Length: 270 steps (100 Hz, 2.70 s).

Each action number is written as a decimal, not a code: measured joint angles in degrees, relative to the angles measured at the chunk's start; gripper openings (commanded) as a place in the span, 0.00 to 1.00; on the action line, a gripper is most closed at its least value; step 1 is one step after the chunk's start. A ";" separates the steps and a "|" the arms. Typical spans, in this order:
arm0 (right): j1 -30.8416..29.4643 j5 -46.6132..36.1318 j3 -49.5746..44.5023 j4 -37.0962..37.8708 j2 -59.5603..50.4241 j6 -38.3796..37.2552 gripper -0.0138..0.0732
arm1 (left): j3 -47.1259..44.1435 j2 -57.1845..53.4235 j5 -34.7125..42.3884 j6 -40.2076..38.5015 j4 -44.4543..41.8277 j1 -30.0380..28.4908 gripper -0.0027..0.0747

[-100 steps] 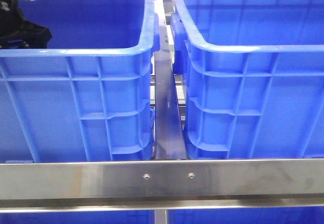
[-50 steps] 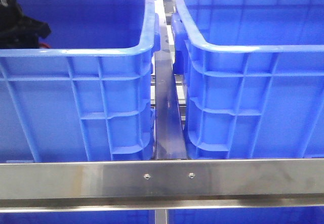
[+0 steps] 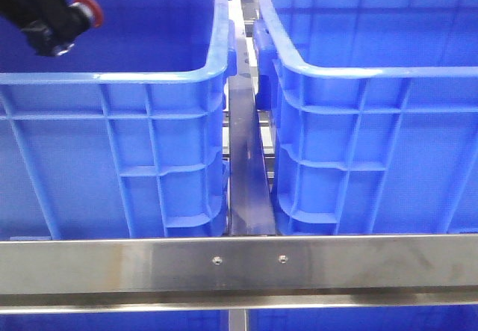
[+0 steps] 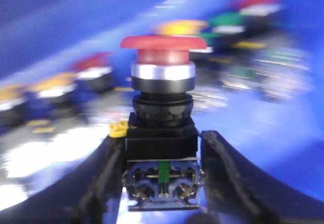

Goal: Pick red and yellow buttons and place in box
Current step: 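Carry the red button with the left gripper toward the right gripper, then close the right gripper on the red button's cap held by the left gripper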

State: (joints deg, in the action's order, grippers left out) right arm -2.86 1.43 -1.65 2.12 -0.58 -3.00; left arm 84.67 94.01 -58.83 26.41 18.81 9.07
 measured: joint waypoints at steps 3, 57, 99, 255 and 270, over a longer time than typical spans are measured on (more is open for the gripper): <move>0.00 0.00 0.00 0.00 0.00 0.00 0.09 | 0.00 -0.38 -1.17 1.32 1.90 0.00 0.14; 0.00 0.00 0.00 0.00 0.00 0.00 0.09 | -0.10 -0.79 -11.20 19.56 27.58 7.10 0.14; 0.00 0.00 0.00 0.00 0.00 0.00 0.09 | -0.10 -0.79 -11.27 19.79 28.20 20.39 0.14; 0.00 25.62 16.76 0.00 5.68 0.00 0.09 | -0.10 -0.79 -11.32 19.84 28.29 21.11 0.14; 0.00 30.29 20.68 0.00 11.32 0.00 0.09 | -0.10 -0.79 -11.32 19.84 28.29 21.11 0.14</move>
State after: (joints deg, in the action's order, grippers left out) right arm -2.86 31.72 19.03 2.12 10.74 -3.00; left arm 84.56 93.22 -70.15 46.24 47.10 30.18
